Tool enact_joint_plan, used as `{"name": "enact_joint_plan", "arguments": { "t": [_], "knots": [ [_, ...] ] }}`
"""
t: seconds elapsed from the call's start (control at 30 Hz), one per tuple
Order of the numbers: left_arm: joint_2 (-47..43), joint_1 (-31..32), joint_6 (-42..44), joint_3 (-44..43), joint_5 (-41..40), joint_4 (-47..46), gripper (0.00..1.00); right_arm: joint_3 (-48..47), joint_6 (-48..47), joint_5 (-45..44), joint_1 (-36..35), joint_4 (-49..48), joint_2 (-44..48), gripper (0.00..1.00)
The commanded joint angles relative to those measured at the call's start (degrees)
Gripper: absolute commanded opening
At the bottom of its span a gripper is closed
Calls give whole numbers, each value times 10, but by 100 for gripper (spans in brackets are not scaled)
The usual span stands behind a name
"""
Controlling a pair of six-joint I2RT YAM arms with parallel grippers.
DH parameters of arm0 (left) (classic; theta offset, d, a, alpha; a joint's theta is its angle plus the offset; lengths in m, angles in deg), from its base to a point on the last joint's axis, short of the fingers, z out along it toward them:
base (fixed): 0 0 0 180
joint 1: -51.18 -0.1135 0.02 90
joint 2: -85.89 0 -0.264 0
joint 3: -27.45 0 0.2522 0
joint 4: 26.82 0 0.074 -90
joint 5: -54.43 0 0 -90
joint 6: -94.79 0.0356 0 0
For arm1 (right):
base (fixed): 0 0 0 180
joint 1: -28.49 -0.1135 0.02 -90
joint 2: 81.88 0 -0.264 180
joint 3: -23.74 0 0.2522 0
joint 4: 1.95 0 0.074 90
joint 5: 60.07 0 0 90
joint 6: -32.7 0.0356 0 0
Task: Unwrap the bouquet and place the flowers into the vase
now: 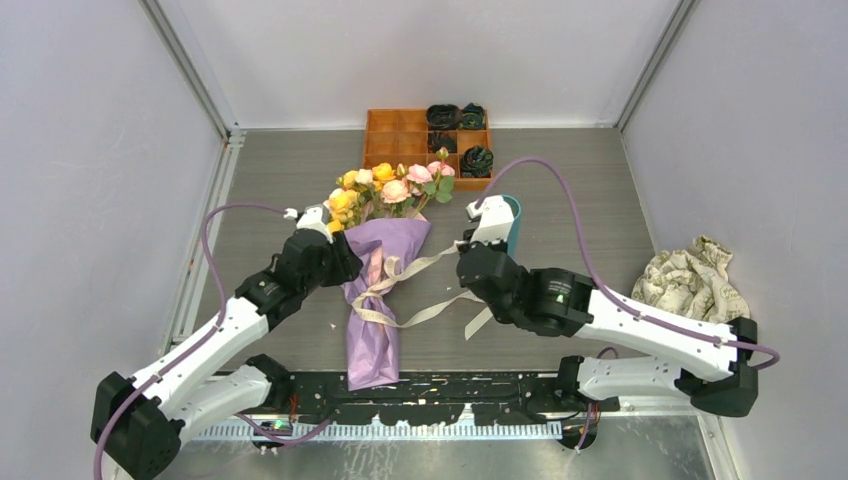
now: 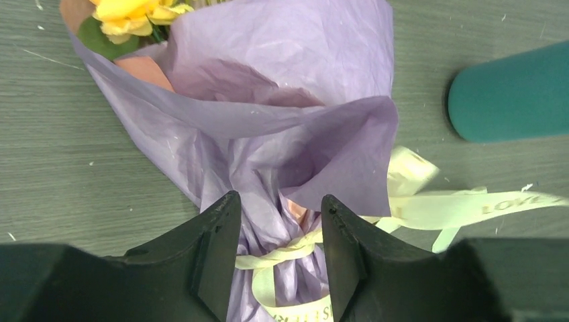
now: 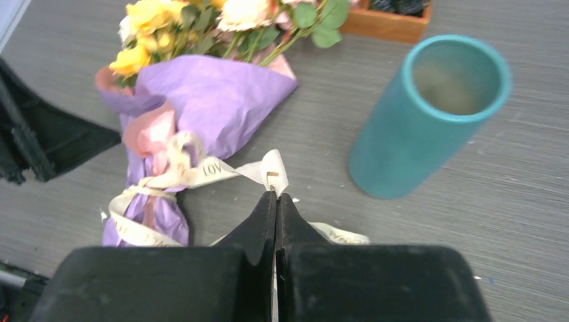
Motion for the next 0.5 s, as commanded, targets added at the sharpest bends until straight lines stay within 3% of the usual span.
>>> {"name": "enact_joint_plan", "arguments": {
  "t": [0.0, 0.1, 0.2, 0.3, 0.47],
  "knots": [
    [8, -3, 15, 10, 42, -11, 46, -34, 23, -88, 12, 53, 21, 3],
    [13, -3, 10, 17, 61, -12, 42, -38, 53, -102, 32, 84, 22, 9],
    [10, -2, 2, 26, 70, -4, 39, -43, 73, -101, 59, 106, 17, 30],
    [-1, -1, -6, 35, 71, 16, 38, -46, 69, -82, 66, 103, 11, 39],
    [-37, 0, -28, 73, 67, 36, 38, -14, 38, 79, 66, -5, 13, 46]
  ]
}}
